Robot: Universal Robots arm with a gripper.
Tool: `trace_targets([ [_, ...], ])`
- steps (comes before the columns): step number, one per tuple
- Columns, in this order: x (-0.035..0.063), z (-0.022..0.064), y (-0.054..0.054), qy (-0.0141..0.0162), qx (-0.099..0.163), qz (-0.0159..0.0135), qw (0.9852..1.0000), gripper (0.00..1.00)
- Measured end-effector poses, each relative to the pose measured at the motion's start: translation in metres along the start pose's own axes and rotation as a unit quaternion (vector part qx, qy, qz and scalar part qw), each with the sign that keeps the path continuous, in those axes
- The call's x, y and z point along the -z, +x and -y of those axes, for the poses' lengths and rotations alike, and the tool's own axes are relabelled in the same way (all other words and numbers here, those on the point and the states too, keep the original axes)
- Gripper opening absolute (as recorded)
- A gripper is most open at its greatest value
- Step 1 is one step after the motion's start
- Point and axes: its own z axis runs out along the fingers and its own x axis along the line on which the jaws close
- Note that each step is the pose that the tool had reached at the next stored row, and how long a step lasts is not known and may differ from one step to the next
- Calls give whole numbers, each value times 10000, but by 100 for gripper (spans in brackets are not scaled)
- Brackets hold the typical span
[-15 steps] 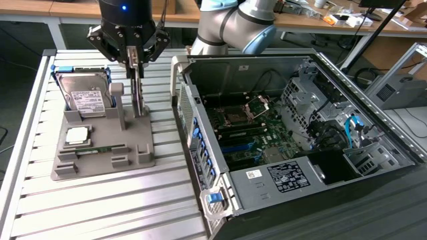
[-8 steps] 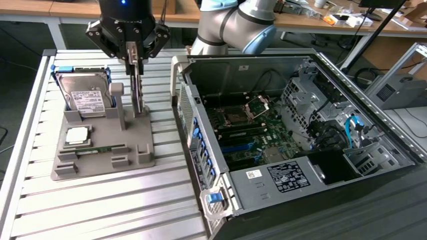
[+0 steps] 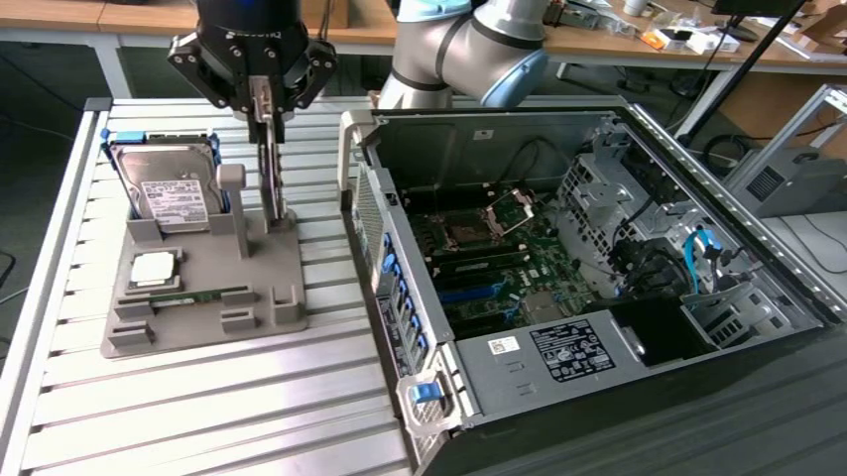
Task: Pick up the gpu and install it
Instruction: 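Pick up the gpu and move the gpu toward the slot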
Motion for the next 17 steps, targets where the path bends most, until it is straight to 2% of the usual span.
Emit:
trace_targets([
  [17, 168, -12, -4, -7, 0, -1, 10000, 27],
])
